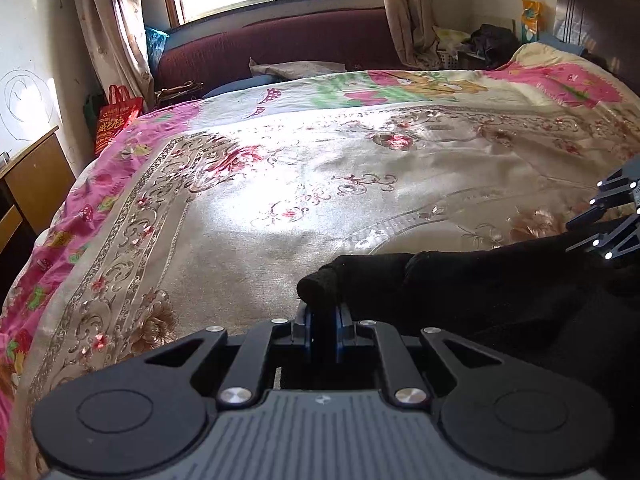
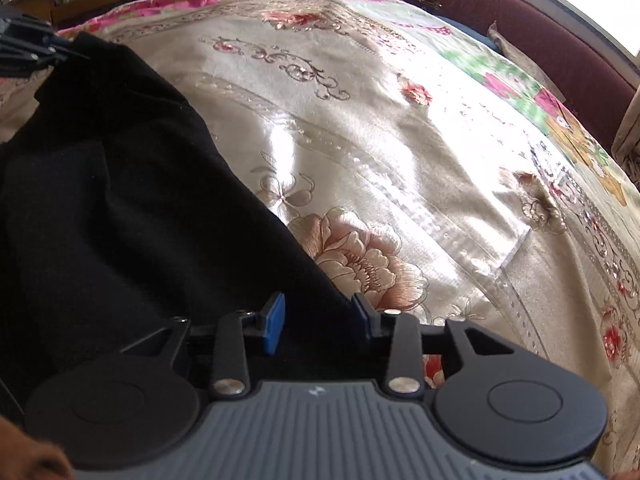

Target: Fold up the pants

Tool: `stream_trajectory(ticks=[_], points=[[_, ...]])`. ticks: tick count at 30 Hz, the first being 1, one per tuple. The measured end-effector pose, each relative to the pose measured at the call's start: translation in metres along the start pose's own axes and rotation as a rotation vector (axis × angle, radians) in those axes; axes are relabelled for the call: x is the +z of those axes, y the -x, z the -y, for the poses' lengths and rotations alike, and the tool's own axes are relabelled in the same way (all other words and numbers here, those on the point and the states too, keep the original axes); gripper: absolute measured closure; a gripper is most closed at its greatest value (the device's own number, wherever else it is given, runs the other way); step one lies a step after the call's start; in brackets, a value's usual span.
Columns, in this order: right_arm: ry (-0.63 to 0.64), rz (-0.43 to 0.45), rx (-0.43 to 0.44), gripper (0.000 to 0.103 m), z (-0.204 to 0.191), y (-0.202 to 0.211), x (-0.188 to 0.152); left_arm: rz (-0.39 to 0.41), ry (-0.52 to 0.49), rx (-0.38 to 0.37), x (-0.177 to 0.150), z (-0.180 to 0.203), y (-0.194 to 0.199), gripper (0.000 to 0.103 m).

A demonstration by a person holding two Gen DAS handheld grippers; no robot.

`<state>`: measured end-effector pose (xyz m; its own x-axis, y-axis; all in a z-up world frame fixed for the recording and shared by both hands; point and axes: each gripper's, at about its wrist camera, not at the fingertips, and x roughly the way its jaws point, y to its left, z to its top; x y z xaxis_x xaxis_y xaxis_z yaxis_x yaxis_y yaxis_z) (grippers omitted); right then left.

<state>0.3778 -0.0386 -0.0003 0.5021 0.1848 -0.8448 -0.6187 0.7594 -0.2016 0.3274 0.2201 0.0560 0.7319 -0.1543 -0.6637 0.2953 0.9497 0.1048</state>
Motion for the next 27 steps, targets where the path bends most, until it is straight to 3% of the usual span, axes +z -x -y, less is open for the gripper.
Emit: stream_trajectory(ticks=[7, 9, 13, 20, 24, 27], points=[[0.018, -0.025, 0.0, 0.071, -0.001, -0.021, 0.007, 0.008, 0.03, -0.023, -0.005, -0.001, -0.005, 0.077], [0.025, -0.032, 0.022, 0.093, -0.006, -0.017, 0.007, 0.013, 0.051, -0.02, -0.006, -0.003, -0.004, 0.077], [0.047, -0.017, -0.01, 0.098, -0.02, 0.001, 0.003, 0.05, 0.053, -0.038, -0.006, -0.002, 0.017, 0.077], [-0.049, 0.178, -0.027, 0.098, -0.028, 0.113, -0.011, 0.131, 0.063, -0.067, -0.019, 0.004, 0.08, 0.077], [-0.058, 0.25, -0.02, 0.098, -0.064, 0.194, -0.04, 0.187, 0.122, -0.082, -0.042, 0.001, 0.13, 0.077], [-0.081, 0.237, 0.025, 0.098, -0.106, 0.233, -0.078, 0.206, 0.176, -0.094, -0.077, 0.001, 0.166, 0.077]])
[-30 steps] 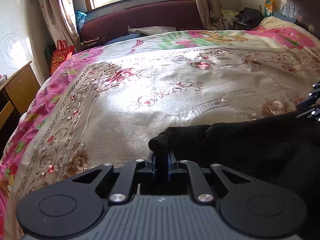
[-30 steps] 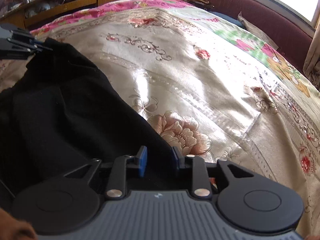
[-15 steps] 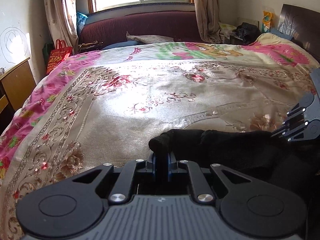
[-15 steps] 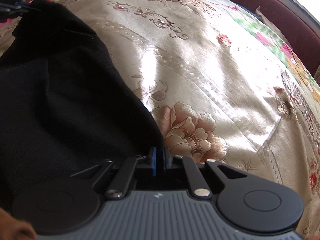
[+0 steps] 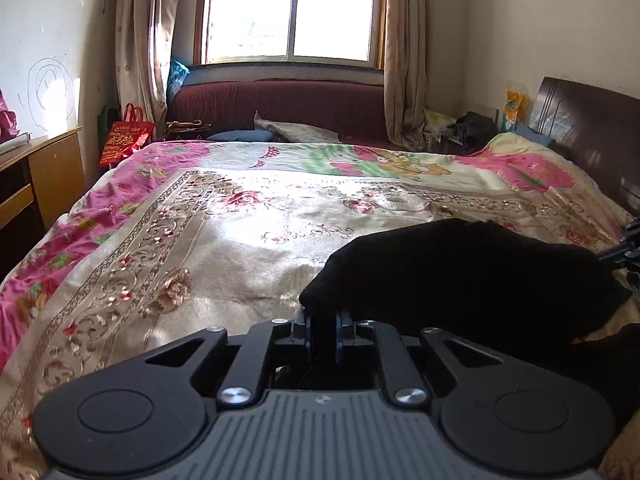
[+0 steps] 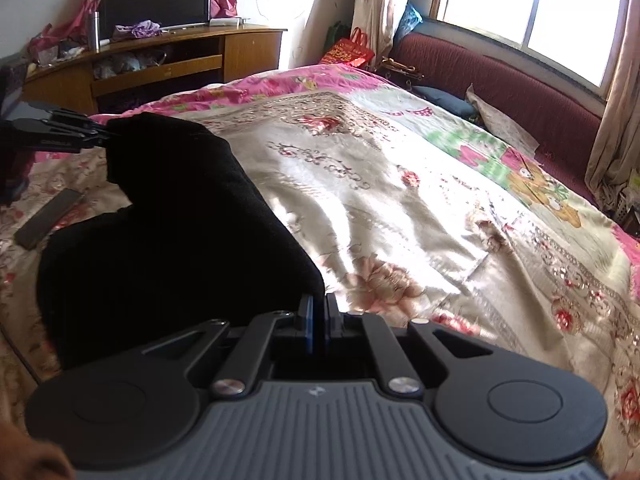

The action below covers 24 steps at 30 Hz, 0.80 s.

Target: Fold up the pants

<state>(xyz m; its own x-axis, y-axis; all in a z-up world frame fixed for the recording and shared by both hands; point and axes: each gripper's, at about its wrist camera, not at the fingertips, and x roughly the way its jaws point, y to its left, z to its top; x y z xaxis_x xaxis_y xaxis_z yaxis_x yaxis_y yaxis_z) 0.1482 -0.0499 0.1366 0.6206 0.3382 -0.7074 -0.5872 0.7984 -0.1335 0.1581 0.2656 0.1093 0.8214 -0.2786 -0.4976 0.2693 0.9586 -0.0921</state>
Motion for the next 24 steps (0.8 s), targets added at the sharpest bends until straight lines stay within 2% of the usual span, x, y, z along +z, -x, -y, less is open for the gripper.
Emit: stream_trajectory(ticks=[3, 5, 8, 9, 11, 14, 16, 19, 21, 22, 24], points=[[-0.01, -0.065, 0.073, 0.098, -0.051, 0.008, -0.045, -0.029, 0.049, 0.014, -0.037, 0.0, 0.026, 0.077], [-0.011, -0.143, 0.099, 0.098, -0.078, -0.011, -0.075, -0.078, 0.082, 0.039, -0.066, -0.002, 0.03, 0.076], [0.066, -0.229, 0.077, 0.093, -0.114, -0.04, -0.114, -0.176, 0.105, 0.096, -0.108, -0.004, 0.023, 0.073], [0.121, -0.221, 0.046, 0.093, -0.124, -0.042, -0.119, -0.2, 0.101, 0.118, -0.119, -0.003, 0.021, 0.073], [0.182, -0.181, 0.018, 0.089, -0.135, -0.035, -0.113, -0.214, 0.097, 0.144, -0.133, -0.001, 0.026, 0.073], [0.256, -0.114, 0.022, 0.09, -0.15, -0.024, -0.099, -0.179, 0.131, 0.141, -0.137, -0.001, 0.036, 0.073], [0.303, -0.075, 0.016, 0.09, -0.161, -0.027, -0.09, -0.163, 0.103, 0.151, -0.138, 0.003, 0.038, 0.072], [0.346, -0.011, 0.059, 0.085, -0.184, -0.045, -0.073, -0.149, 0.074, 0.151, -0.138, 0.01, 0.034, 0.062], [0.383, 0.018, 0.103, 0.072, -0.206, -0.064, -0.062, -0.139, 0.042, 0.159, -0.137, 0.014, 0.03, 0.061], [0.397, 0.031, 0.114, 0.07, -0.215, -0.072, -0.057, -0.134, 0.022, 0.164, -0.136, 0.015, 0.028, 0.059], [0.441, 0.067, 0.101, 0.069, -0.237, -0.093, -0.045, -0.129, -0.015, 0.187, -0.133, 0.014, 0.023, 0.057]])
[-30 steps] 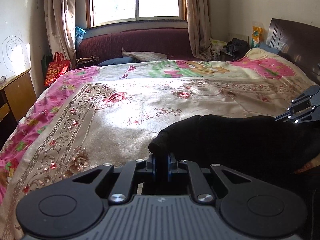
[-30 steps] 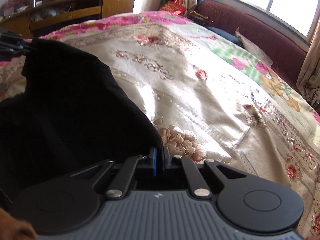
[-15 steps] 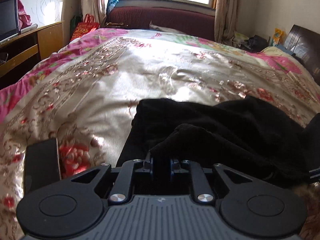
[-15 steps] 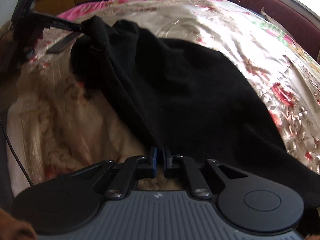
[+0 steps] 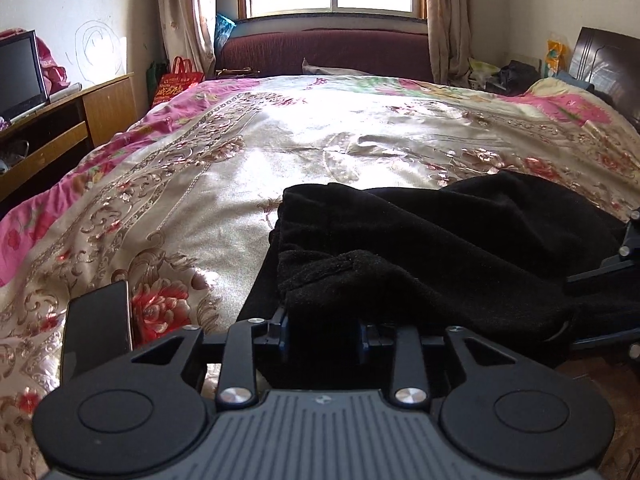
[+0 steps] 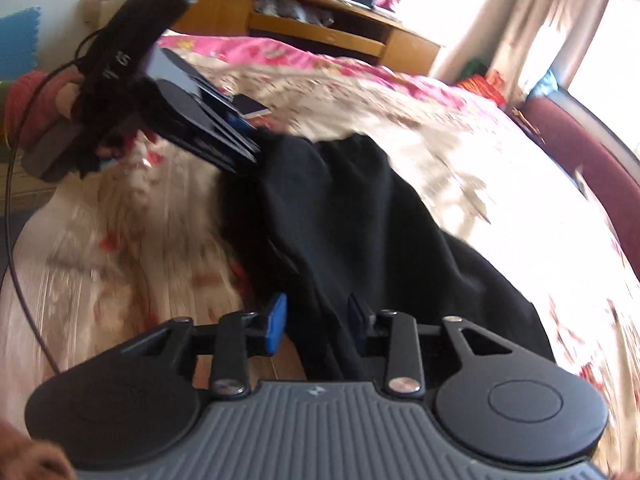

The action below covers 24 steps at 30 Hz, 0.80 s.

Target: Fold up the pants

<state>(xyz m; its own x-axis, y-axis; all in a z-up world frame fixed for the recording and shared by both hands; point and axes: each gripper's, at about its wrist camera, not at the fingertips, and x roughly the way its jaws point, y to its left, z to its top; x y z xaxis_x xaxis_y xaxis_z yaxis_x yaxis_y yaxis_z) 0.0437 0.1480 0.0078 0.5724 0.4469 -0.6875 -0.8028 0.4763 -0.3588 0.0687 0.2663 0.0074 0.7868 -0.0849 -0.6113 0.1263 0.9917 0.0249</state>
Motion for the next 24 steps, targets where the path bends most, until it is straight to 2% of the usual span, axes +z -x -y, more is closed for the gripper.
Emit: stream_trajectory(ticks=[2, 4, 5, 6, 8, 11, 13, 15, 18, 20, 22, 24], points=[[0.04, 0.006, -0.045, 0.069, -0.008, -0.021, 0.014, 0.009, -0.035, 0.037, 0.004, -0.003, -0.005, 0.057], [0.042, -0.009, -0.038, 0.072, -0.01, -0.042, 0.027, 0.017, -0.065, 0.041, 0.007, -0.009, -0.009, 0.06], [0.008, -0.022, -0.013, 0.09, -0.006, -0.047, 0.033, 0.021, -0.069, 0.035, 0.009, -0.012, -0.009, 0.069], [-0.055, -0.036, 0.015, 0.096, 0.0, -0.05, 0.042, 0.024, -0.069, 0.034, 0.012, -0.014, -0.009, 0.083], [-0.134, -0.014, 0.028, 0.097, 0.008, -0.041, 0.054, 0.068, -0.063, 0.049, 0.018, -0.022, -0.001, 0.085], [-0.167, 0.058, -0.013, 0.097, 0.009, -0.023, 0.063, 0.164, 0.018, 0.069, 0.024, -0.042, 0.022, 0.085], [-0.192, 0.073, -0.023, 0.097, 0.004, -0.026, 0.063, 0.193, 0.052, 0.103, 0.022, -0.053, 0.03, 0.086], [-0.189, 0.031, -0.006, 0.097, -0.008, -0.045, 0.06, 0.163, 0.063, 0.131, 0.014, -0.058, 0.024, 0.086], [-0.137, -0.043, -0.019, 0.093, -0.024, -0.07, 0.047, 0.08, 0.091, 0.115, -0.003, -0.059, 0.016, 0.085], [-0.06, -0.023, -0.061, 0.089, -0.034, -0.06, 0.04, 0.079, 0.084, 0.106, -0.013, -0.051, 0.025, 0.085], [0.002, 0.008, -0.09, 0.086, -0.038, -0.052, 0.042, 0.085, 0.063, 0.099, -0.02, -0.043, 0.036, 0.078], [0.055, 0.051, -0.121, 0.075, -0.045, -0.046, 0.047, 0.093, 0.021, 0.107, -0.024, -0.033, 0.044, 0.074]])
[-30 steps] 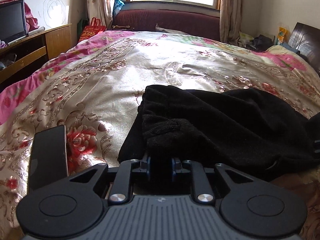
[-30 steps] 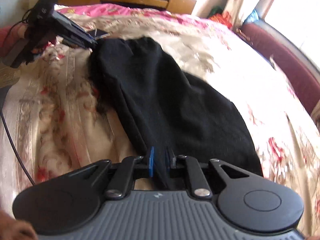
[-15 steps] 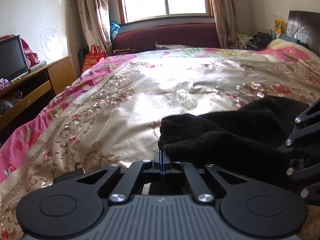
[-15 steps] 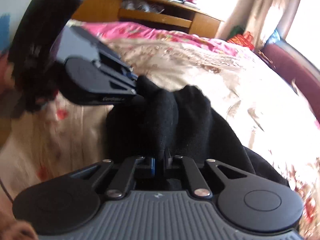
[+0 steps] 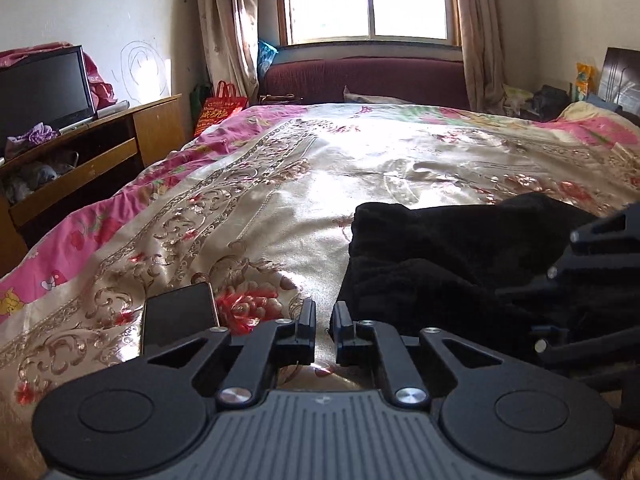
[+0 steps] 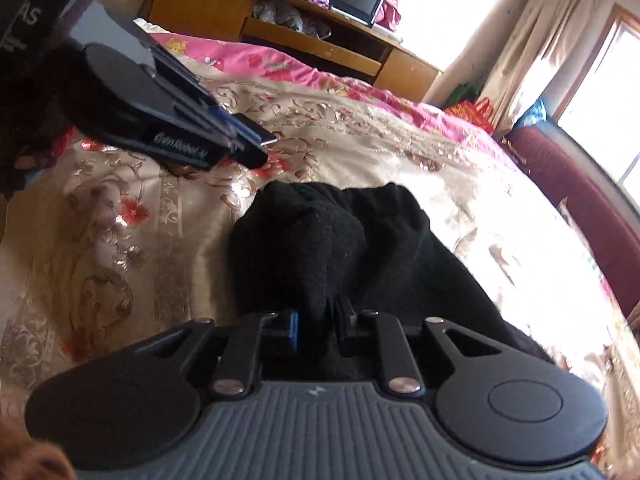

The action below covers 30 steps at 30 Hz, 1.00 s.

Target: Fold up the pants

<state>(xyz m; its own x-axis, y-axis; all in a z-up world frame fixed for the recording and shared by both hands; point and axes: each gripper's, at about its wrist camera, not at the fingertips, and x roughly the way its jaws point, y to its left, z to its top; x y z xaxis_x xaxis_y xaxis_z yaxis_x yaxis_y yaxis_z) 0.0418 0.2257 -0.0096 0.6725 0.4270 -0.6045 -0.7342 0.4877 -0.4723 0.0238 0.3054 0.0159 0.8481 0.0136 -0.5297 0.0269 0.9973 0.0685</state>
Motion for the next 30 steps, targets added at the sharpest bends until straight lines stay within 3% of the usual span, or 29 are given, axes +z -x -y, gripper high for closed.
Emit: stream_trajectory(ticks=[3, 5, 7, 9, 12, 16, 18, 21, 23, 27, 30], points=[[0.099, 0.069, -0.038, 0.059, -0.014, -0.004, 0.011, 0.008, -0.104, 0.005, -0.002, 0.014, 0.005, 0.067], [0.178, 0.079, -0.046, 0.062, -0.023, -0.017, 0.017, 0.004, -0.198, 0.026, -0.004, 0.023, 0.004, 0.064], [0.198, 0.043, -0.053, 0.065, -0.023, -0.034, 0.022, -0.007, -0.23, 0.024, -0.006, 0.024, 0.004, 0.064], [0.135, -0.011, -0.001, 0.088, -0.014, -0.051, 0.028, -0.007, -0.205, 0.019, -0.005, 0.019, 0.008, 0.064], [-0.075, -0.049, 0.091, 0.094, 0.014, -0.055, 0.04, 0.008, -0.179, 0.036, -0.006, 0.012, 0.013, 0.064], [-0.374, 0.02, 0.139, 0.094, 0.051, -0.035, 0.053, 0.035, -0.127, 0.037, -0.006, 0.004, 0.021, 0.064], [-0.36, 0.011, 0.139, 0.093, 0.046, -0.038, 0.052, 0.041, -0.111, 0.042, -0.007, 0.003, 0.023, 0.063], [-0.255, -0.06, 0.187, 0.089, 0.019, -0.058, 0.038, 0.014, -0.088, 0.052, -0.012, 0.001, 0.021, 0.063], [-0.19, -0.06, 0.174, 0.086, 0.006, -0.063, 0.031, -0.01, -0.087, 0.056, -0.018, 0.002, 0.022, 0.063], [-0.289, -0.025, 0.242, 0.075, 0.027, -0.04, 0.027, -0.024, -0.107, 0.048, -0.019, 0.01, 0.027, 0.063], [-0.349, 0.032, 0.224, 0.073, 0.043, -0.002, 0.014, 0.017, -0.101, 0.004, -0.005, 0.022, 0.03, 0.063]])
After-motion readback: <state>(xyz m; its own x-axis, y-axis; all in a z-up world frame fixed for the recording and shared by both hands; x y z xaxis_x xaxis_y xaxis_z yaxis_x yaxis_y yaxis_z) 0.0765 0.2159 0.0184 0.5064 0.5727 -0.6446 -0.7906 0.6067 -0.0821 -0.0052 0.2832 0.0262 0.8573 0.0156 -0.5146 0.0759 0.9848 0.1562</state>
